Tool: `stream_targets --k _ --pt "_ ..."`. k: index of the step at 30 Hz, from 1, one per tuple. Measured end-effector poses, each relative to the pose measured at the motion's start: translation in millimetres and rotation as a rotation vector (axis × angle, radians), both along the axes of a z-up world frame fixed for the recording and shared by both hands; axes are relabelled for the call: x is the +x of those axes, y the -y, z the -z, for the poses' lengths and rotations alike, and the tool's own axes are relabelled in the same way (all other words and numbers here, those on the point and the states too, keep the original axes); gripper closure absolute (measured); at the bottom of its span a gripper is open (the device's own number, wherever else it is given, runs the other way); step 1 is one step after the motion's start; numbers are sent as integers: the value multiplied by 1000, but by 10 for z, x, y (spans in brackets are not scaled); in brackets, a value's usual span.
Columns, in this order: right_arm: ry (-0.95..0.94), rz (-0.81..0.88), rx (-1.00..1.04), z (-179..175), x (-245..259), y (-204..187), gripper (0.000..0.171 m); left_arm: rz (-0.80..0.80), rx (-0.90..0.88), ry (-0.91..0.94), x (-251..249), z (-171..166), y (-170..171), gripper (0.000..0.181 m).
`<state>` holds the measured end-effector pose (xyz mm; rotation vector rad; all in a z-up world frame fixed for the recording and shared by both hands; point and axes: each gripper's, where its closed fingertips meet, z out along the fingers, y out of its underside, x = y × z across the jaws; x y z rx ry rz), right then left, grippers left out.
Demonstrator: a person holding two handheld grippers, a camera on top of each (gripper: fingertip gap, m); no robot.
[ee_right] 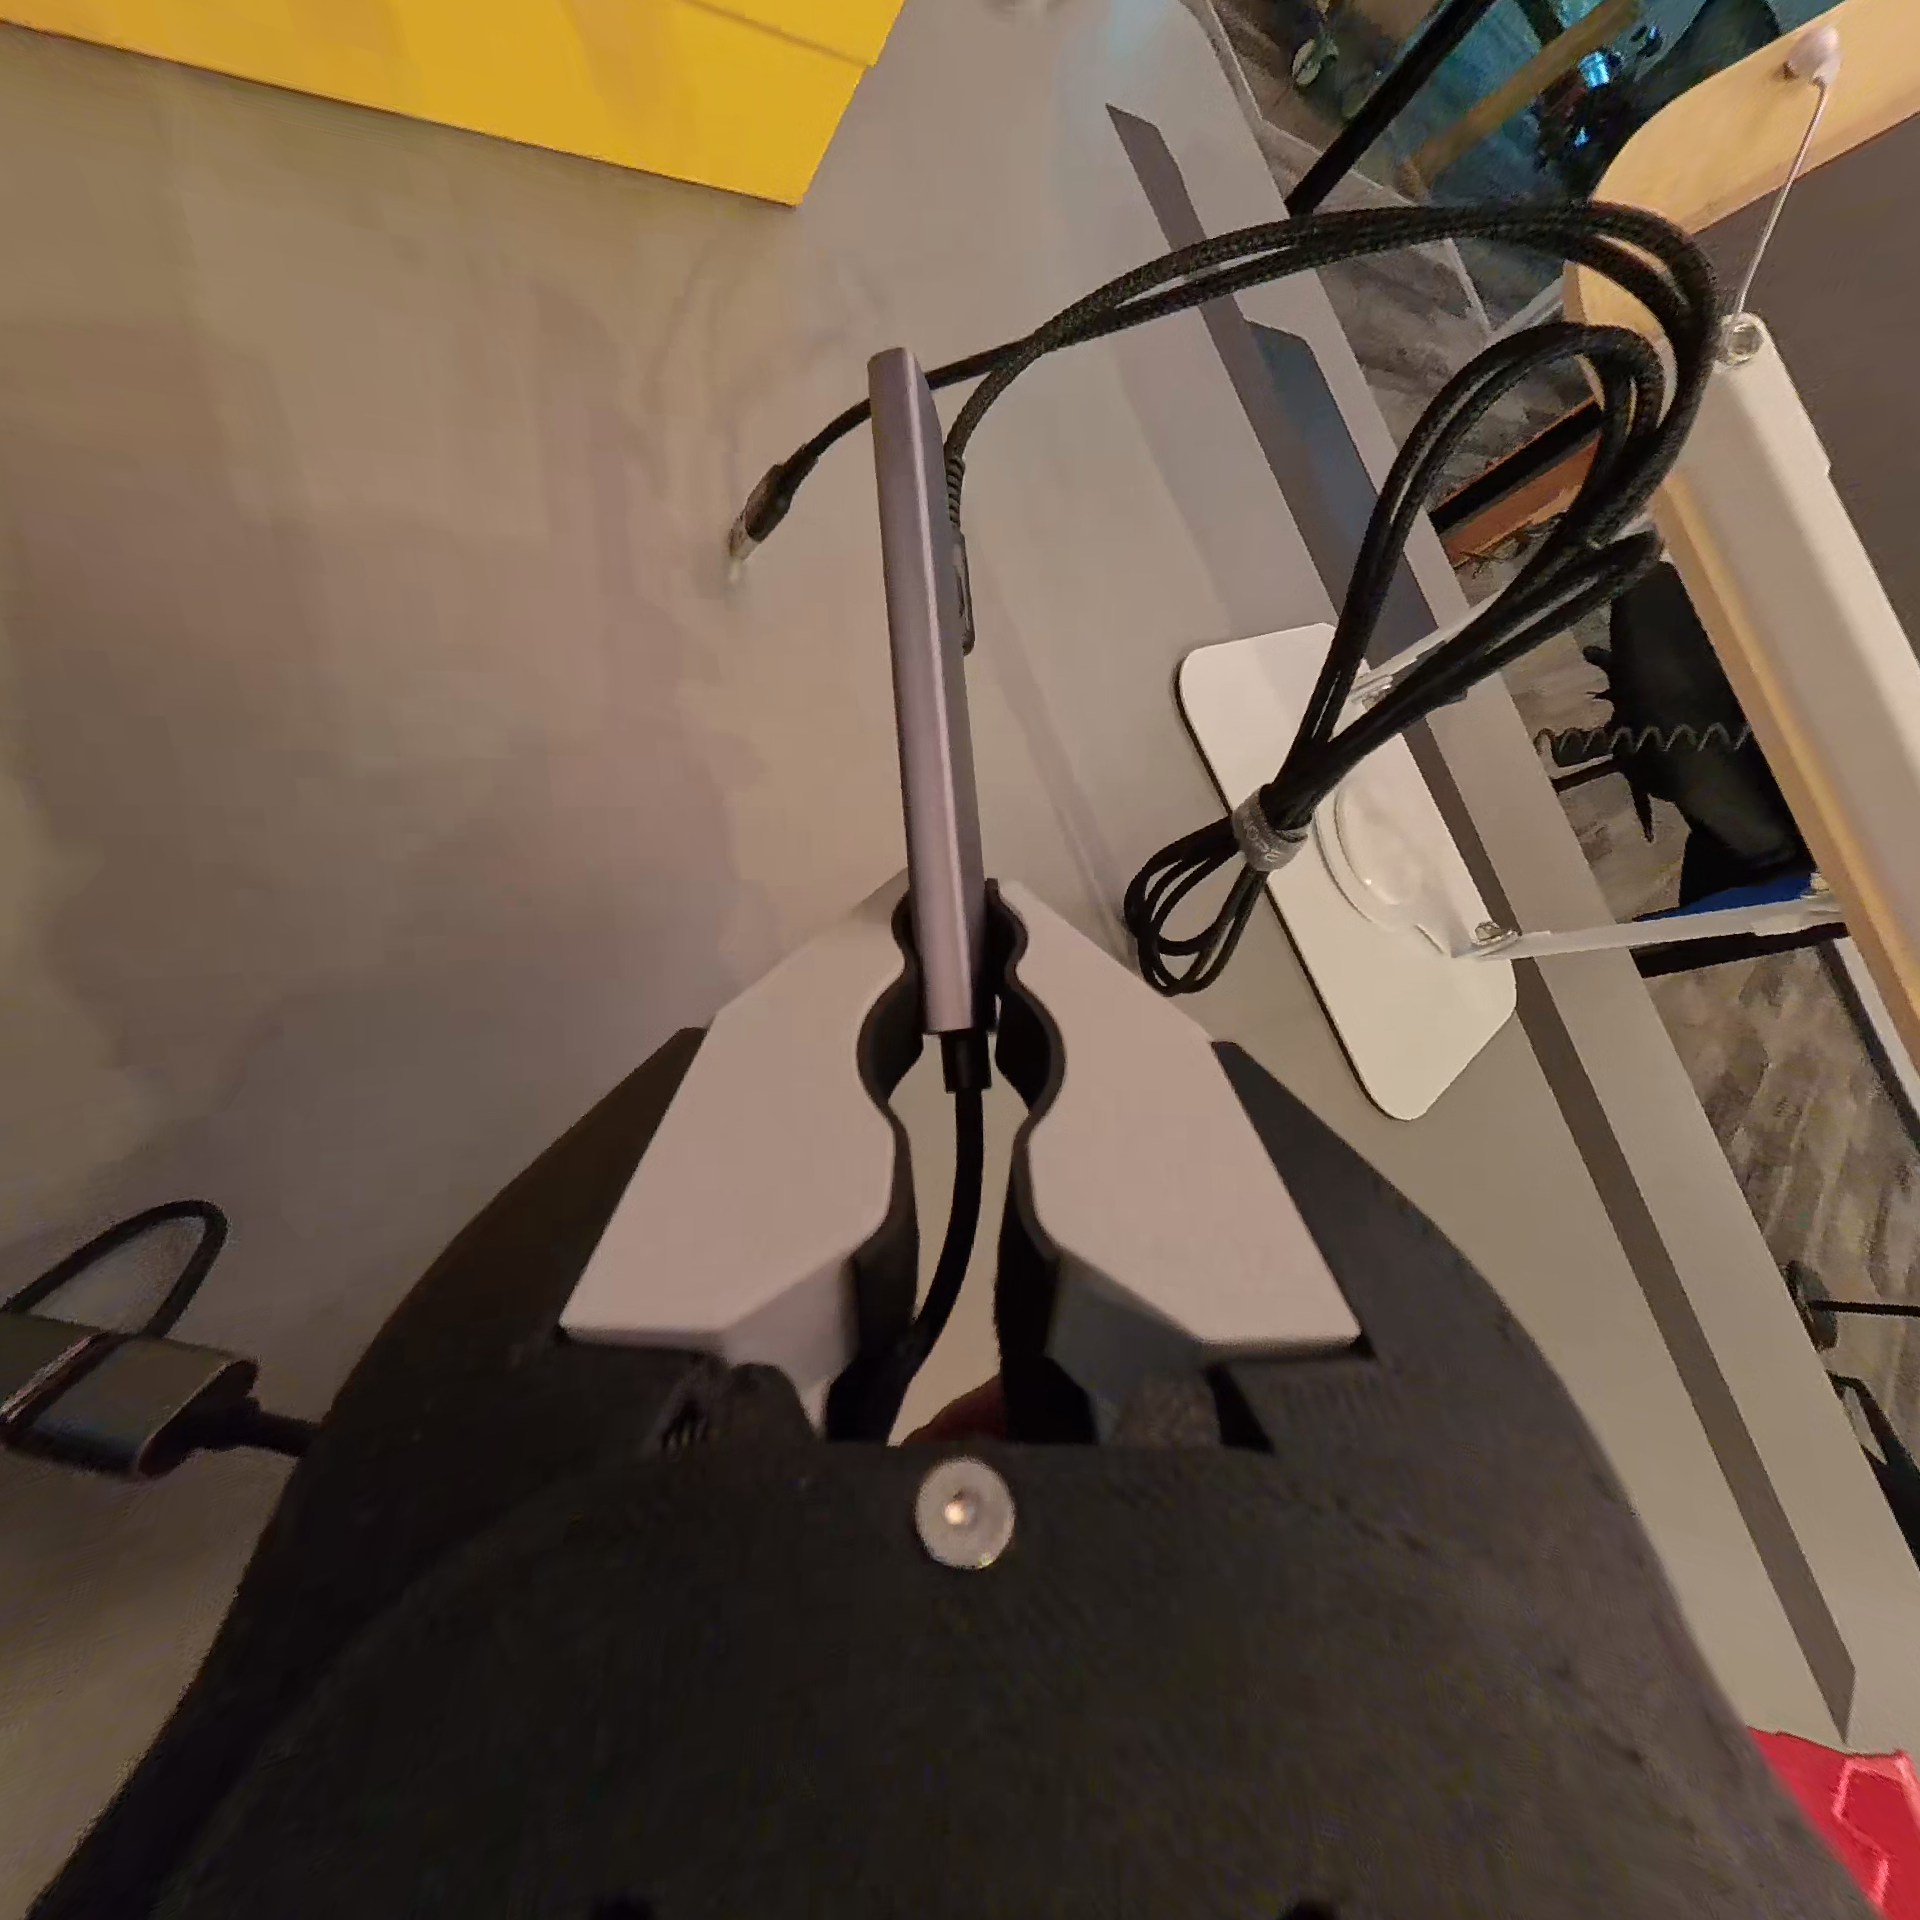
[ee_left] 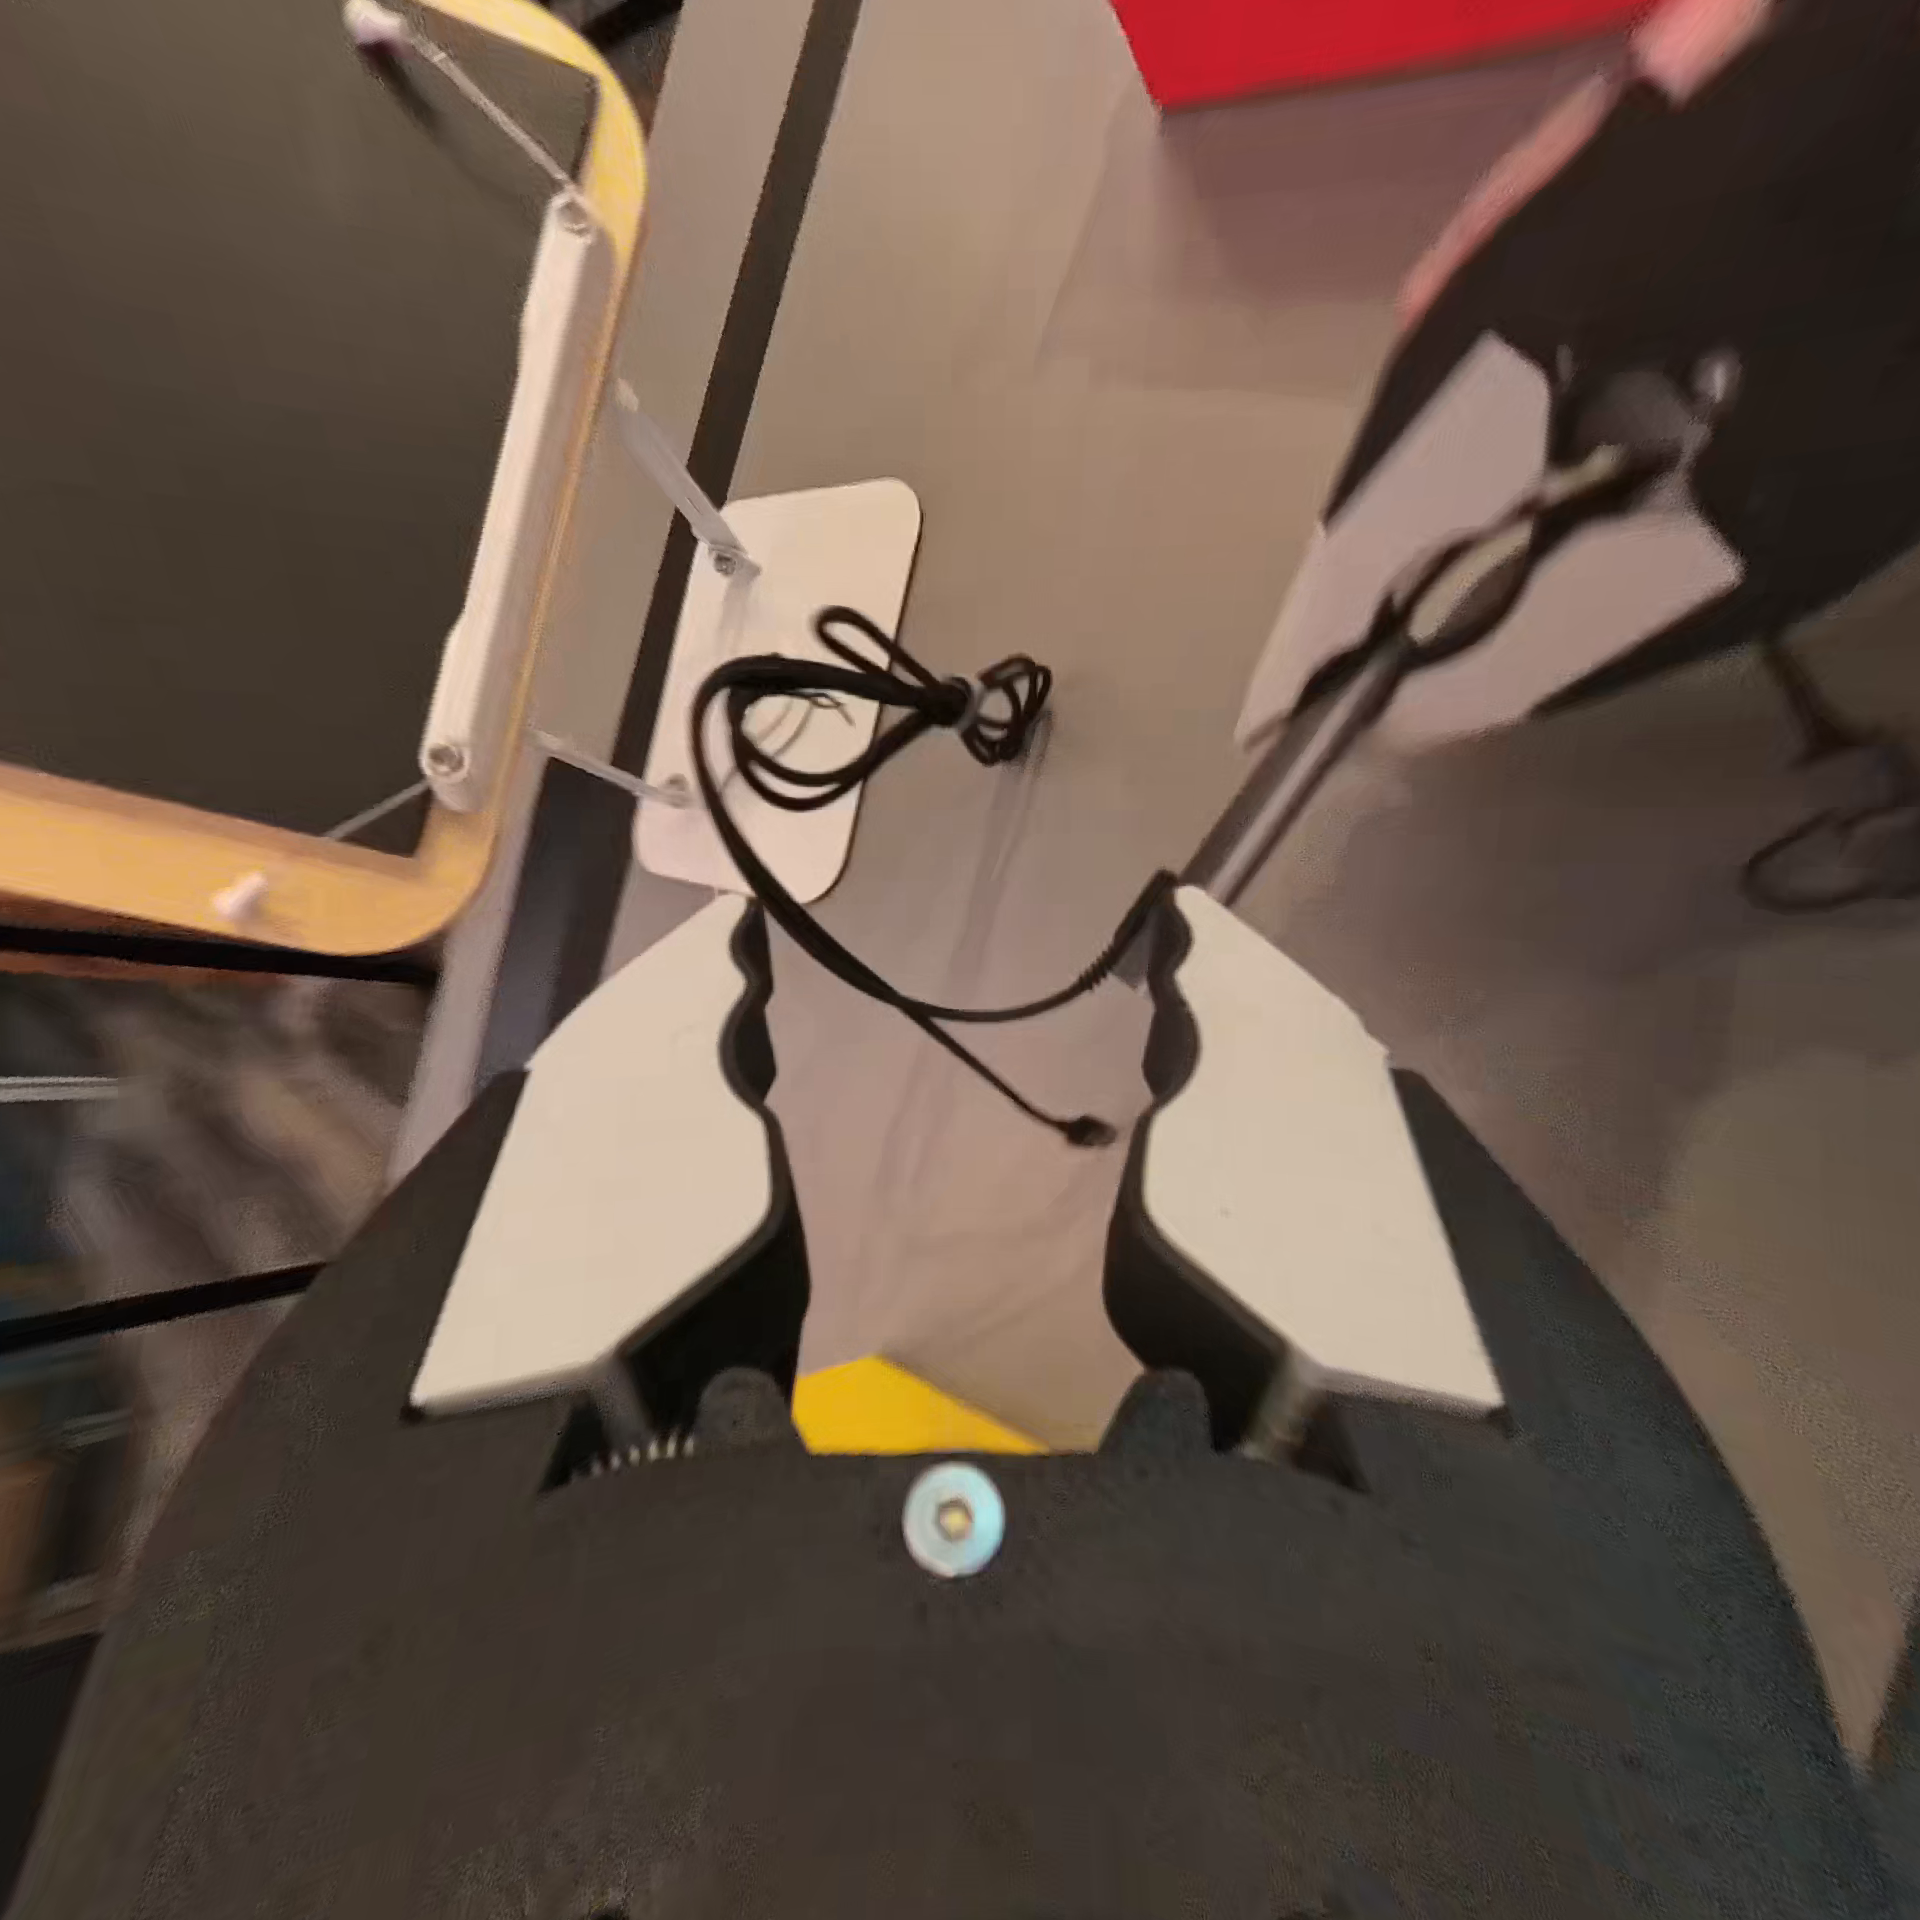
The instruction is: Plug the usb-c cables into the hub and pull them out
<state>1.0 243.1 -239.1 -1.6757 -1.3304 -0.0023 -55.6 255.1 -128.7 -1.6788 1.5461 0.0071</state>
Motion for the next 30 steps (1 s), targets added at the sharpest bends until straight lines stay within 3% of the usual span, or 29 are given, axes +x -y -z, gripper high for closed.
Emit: stream_targets --k 3,7,11,19,22,24,30 --pt "-2 -2 1 -48 -39 29 167 72 219 -225 61 261 196 125" --pt "-5 2 46 -167 -74 73 168 118 327 -356 127 667 288 135" --pt "15 4 113 -296 -86 142 167 74 498 -326 160 652 213 168" --pt "-29 -65 179 -480 -192 260 160 72 591 -239 120 604 239 172" --pt "-241 -210 187 -834 -273 453 154 83 627 -180 86 492 257 172" --pt "-451 -313 159 -1144 -260 597 158 91 621 -110 55 381 268 172" --pt "-888 -365 19 -1752 26 551 160 167 678 4 20 -1 396 172"
